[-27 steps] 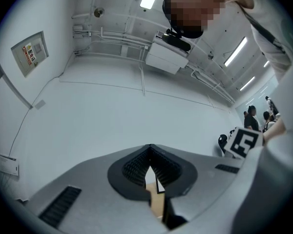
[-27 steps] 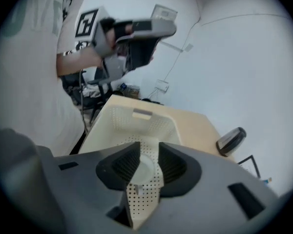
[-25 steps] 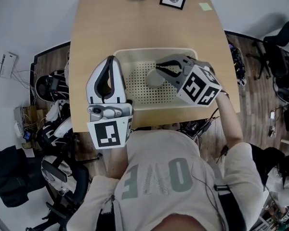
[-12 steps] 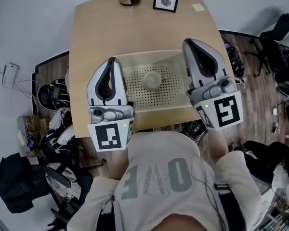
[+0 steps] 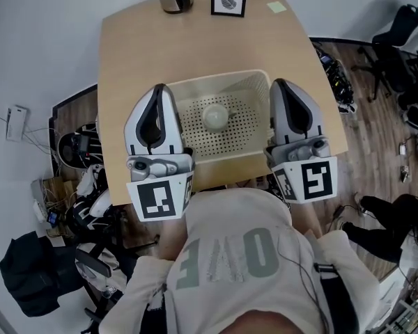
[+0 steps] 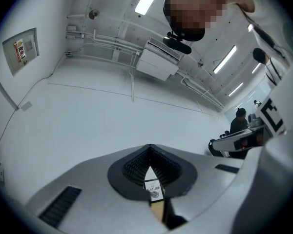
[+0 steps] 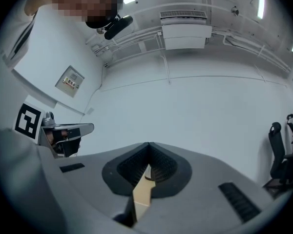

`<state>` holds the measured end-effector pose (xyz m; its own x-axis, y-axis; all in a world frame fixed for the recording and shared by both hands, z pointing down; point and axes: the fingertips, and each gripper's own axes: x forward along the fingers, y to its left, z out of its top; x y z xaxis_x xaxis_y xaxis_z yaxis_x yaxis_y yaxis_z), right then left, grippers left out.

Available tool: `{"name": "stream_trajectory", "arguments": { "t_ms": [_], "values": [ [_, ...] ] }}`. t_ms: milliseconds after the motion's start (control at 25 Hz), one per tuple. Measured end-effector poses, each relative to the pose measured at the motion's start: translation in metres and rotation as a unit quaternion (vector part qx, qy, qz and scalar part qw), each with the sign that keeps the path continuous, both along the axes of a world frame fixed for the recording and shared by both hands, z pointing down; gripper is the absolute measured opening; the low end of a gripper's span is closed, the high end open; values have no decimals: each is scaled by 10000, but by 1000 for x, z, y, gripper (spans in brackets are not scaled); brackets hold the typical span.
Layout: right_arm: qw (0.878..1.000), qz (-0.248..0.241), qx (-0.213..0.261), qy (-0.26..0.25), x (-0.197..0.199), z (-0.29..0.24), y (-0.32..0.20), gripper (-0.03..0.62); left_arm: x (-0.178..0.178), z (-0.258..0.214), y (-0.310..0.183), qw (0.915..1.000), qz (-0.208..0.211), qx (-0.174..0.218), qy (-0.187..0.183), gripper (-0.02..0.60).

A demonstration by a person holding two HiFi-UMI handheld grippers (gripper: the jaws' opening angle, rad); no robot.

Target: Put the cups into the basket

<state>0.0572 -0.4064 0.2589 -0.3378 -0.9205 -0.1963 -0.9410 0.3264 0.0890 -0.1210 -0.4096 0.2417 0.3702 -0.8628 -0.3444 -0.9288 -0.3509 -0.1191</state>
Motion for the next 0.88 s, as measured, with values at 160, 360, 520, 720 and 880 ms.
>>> {"name": "stream_trajectory", "arguments": {
  "t_ms": [160, 360, 520, 720, 880],
  "values": [
    [10000, -21, -58, -29, 4, 2, 0, -3, 7, -1, 0, 10000, 29, -18, -51, 5],
    [9999, -70, -100, -4, 3, 5, 2, -3, 8, 0, 3, 10000, 26, -30, -76, 5],
    [9999, -109, -112, 12, 2, 7, 0, -3, 6, 0, 3, 10000, -19, -17, -60, 5],
    [9999, -128, -99, 45, 2, 7, 0, -3, 4, 2, 4, 9999, -77, -38, -57, 5],
    [9998, -124, -125, 64, 4, 8, -2, -3, 4, 3, 4, 9999, -101, -51, -59, 5]
  ]
}}
